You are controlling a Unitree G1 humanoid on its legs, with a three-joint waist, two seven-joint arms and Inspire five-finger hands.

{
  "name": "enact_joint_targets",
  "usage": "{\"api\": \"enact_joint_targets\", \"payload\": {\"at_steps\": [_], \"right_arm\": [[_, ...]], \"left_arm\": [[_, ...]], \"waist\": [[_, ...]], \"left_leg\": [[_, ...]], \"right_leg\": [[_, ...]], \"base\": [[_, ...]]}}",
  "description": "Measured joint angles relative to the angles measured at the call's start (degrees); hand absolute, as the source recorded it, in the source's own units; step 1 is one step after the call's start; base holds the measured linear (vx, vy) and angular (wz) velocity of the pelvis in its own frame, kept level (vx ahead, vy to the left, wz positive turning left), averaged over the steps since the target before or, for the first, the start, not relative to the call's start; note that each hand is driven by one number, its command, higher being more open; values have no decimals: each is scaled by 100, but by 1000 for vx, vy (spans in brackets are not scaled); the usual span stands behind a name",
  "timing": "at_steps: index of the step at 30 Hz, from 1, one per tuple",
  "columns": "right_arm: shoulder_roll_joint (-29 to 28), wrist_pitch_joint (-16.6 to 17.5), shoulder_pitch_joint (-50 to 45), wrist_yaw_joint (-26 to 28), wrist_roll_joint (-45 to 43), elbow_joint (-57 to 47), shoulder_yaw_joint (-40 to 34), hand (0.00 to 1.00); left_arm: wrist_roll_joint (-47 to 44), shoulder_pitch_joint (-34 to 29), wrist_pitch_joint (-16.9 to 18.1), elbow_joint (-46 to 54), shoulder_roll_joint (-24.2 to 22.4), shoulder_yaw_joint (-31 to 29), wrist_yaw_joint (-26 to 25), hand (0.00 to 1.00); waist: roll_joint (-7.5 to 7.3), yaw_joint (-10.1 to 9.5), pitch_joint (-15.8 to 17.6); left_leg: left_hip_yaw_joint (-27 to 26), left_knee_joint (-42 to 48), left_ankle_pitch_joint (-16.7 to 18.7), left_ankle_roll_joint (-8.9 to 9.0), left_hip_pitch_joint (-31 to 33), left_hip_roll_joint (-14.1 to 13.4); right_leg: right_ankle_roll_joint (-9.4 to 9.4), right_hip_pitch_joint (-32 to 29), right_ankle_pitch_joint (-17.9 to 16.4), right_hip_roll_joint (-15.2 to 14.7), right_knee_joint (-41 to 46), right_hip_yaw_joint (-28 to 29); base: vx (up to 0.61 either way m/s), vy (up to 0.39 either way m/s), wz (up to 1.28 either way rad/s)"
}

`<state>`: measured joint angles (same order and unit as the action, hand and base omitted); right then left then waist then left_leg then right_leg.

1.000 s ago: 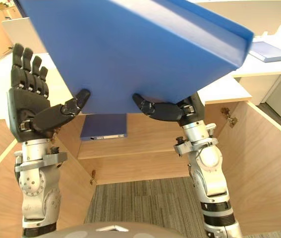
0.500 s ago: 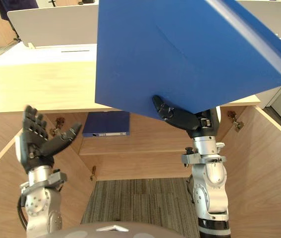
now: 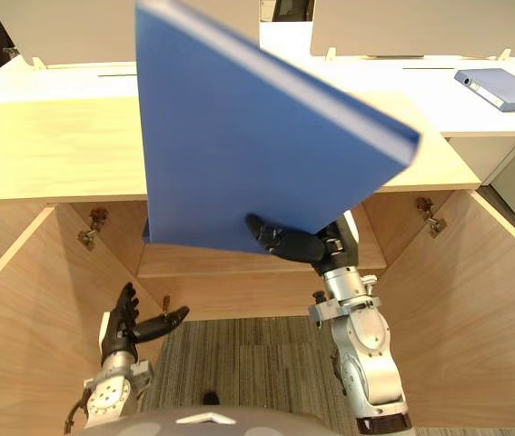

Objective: Walk over to the cabinet, pick up the folder, carry it to the office cabinet, place the folder inside the office cabinet, then close the office cabinet door

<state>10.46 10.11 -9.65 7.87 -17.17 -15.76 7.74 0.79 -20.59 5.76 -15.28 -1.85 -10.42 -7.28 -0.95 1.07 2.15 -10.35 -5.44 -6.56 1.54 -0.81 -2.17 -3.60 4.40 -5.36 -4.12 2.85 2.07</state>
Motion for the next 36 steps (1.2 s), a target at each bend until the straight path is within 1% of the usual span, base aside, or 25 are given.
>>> {"api": "enact_joint_targets", "payload": {"at_steps": [2, 3, 5, 8, 10, 11, 12, 14, 15, 16, 17, 18, 20, 21, 22, 23, 24, 26, 27, 28, 29, 30, 32, 33, 36], "right_arm": [[269, -46, 3, -53, 224, 389, 299, 0], [334, -75, 3, -63, 293, 475, 389, 0], [587, -146, 13, -68, 608, 767, 773, 0], [775, -262, 60, -46, 875, 949, 1083, 0], [836, -266, 239, -41, 1002, 1081, 1222, 0], [850, -266, 420, -63, 1060, 1118, 1252, 0], [934, -261, 768, -111, 1090, 1180, 1326, 0], [982, -259, 1095, -180, 1188, 1229, 1387, 0], [1025, -259, 1500, -244, 1397, 1334, 1441, 0], [1037, -259, 1649, -282, 1496, 1378, 1463, 0], [1061, -259, 1916, -342, 1604, 1472, 1519, 0], [1077, -258, 2017, -366, 1659, 1508, 1574, 0], [1270, -258, 2176, -441, 1887, 1533, 1673, 0], [1318, -258, 2207, -445, 1957, 1540, 1672, 0], [1423, -257, 2255, -476, 1990, 1542, 1670, 0], [1476, -257, 2262, -563, 1992, 1542, 1645, 0], [1498, -259, 2262, -607, 1996, 1542, 1618, 0], [1479, -262, 2268, -805, 1999, 1535, 1448, 0], [1462, -262, 2268, -846, 1998, 1527, 1407, 0], [1419, -263, 2267, -923, 1994, 1484, 1325, 0], [1402, -267, 2265, -1005, 1980, 1345, 1268, 0], [1385, -267, 2258, -1019, 1972, 1242, 1218, 0], [1146, -262, 2254, -1113, 1906, 822, 938, 0], [1029, -259, 2260, -1153, 1855, 740, 856, 0], [390, -232, 2474, -1391, 1210, 549, 329, 0]], "left_arm": [[55, 212, -49, -815, 211, 47, 8, 100], [103, 253, -77, -992, 267, 61, 15, 100], [168, 437, -133, -1661, 418, 64, 16, 100], [215, 549, -150, -2157, 523, 63, 16, 100], [214, 693, -155, -2486, 584, 69, 17, 100], [215, 819, -155, -2607, 609, 73, 15, 100], [214, 1043, -153, -2728, 621, 75, 14, 100], [213, 1268, -154, -2794, 665, 114, 10, 100], [213, 1595, -153, -2857, 745, 184, -15, 100], [213, 1742, -152, -2894, 782, 222, -26, 100], [210, 1988, -145, -2903, 838, 239, -31, 100], [209, 2075, -125, -2901, 862, 237, -46, 100], [210, 2349, -115, -2892, 910, 237, -97, 100], [210, 2400, -109, -2885, 927, 237, -105, 100], [210, 2476, -88, -2861, 970, 236, -117, 100], [209, 2519, -85, -2813, 1003, 235, -137, 100], [209, 2535, -86, -2774, 1018, 235, -149, 100], [208, 2596, -88, -2559, 1041, 224, -188, 100], [202, 2596, -88, -2483, 1033, 222, -201, 100], [196, 2599, -85, -2302, 1013, 200, -215, 100], [197, 2614, -85, -2119, 983, 164, -225, 100], [198, 2629, -84, -2049, 961, 157, -240, 100], [197, 2772, -88, -1805, 774, 66, -247, 100], [198, 2805, -88, -1725, 736, 65, -246, 100], [199, 3050, -88, -1267, 520, 67, -240, 100]], "waist": [[0, -11, 3], [-4, -13, 0], [-26, -24, 19], [-57, -53, 80], [-44, -57, 163], [-25, -56, 313], [8, -54, 551], [17, -54, 773], [21, -55, 1040], [18, -59, 1190], [39, -61, 1467], [42, -60, 1539], [98, -61, 1737], [110, -60, 1835], [119, -53, 1995], [147, -54, 2068], [156, -56, 2103], [179, -63, 2292], [185, -67, 2318], [196, -98, 2335], [196, -134, 2335], [204, -143, 2340], [227, -162, 2426], [224, -173, 2436], [218, -294, 2516]], "left_leg": [[-14, 0, 2, 3, 71, -45], [-20, 0, 2, 3, 96, -50], [-57, 2, 0, 6, 197, -79], [-113, 5, 8, 17, 229, -107], [-149, 30, -14, 30, 378, -140], [-168, 33, -45, 18, 462, -150], [-193, 43, -88, 7, 645, -165], [-206, 217, -96, 7, 941, -194], [-205, 588, -30, -11, 1397, -251], [-202, 735, 5, -17, 1528, -272], [-193, 1110, 123, -30, 1821, -336], [-189, 1338, 208, -42, 2022, -368], [-154, 2065, 449, -68, 2719, -459], [-148, 2225, 507, -84, 2829, -470], [-142, 2569, 637, -95, 3078, -498], [-115, 2946, 774, -107, 3426, -554], [-97, 3113, 826, -112, 3592, -576], [-22, 3657, 1011, -90, 4150, -653], [-4, 3780, 1051, -91, 4287, -673], [19, 4012, 1123, -94, 4557, -754], [30, 4232, 1193, -104, 4819, -803], [42, 4336, 1231, -114, 4947, -823], [109, 4717, 1339, -177, 5355, -857], [129, 4805, 1370, -186, 5463, -862], [178, 5206, 1479, -197, 6045, -898]], "right_leg": [[3, -79, 2, 8, -2, 19], [5, -113, 3, 9, 2, 26], [31, -228, 24, 18, 2, 71], [51, -281, 41, 39, 2, 126], [67, -468, 71, 73, 41, 167], [71, -597, 80, 93, 110, 190], [73, -868, 78, 126, 290, 225], [74, -1184, 76, 145, 487, 252], [86, -1590, 65, 170, 761, 263], [91, -1707, 58, 178, 857, 266], [99, -1946, 24, 208, 1103, 264], [108, -2112, -13, 222, 1250, 264], [102, -2773, -207, 254, 1872, 267], [100, -2888, -273, 253, 2043, 269], [95, -3157, -411, 251, 2386, 280], [92, -3476, -524, 270, 2717, 278], [93, -3638, -574, 279, 2868, 275], [94, -4163, -748, 306, 3391, 247], [95, -4279, -785, 316, 3498, 233], [146, -4533, -867, 338, 3691, 213], [141, -4776, -921, 354, 3881, 204], [144, -4894, -953, 361, 3978, 199], [87, -5256, -1070, 361, 4365, 173], [83, -5357, -1103, 359, 4451, 164], [75, -5932, -1246, 360, 4883, 153]], "base": [[-1, -7, -3], [2, -8, -5], [11, -1, -8], [13, -9, -11], [-13, -9, -10], [-77, -7, -11], [-99, -5, -10], [-146, -2, -6], [-176, -1, -4], [-216, -3, -5], [-144, -4, -5], [-185, -9, -7], [-172, -12, -3], [-178, -5, 0], [-186, -4, -1], [-164, -6, -1], [-142, -10, 2], [-134, -11, 5], [-133, -9, 4], [-112, -1, -1], [-95, 3, -2], [-70, 12, -2], [-46, 14, 5], [-29, 9, 8], [-34, 6, 5]]}}
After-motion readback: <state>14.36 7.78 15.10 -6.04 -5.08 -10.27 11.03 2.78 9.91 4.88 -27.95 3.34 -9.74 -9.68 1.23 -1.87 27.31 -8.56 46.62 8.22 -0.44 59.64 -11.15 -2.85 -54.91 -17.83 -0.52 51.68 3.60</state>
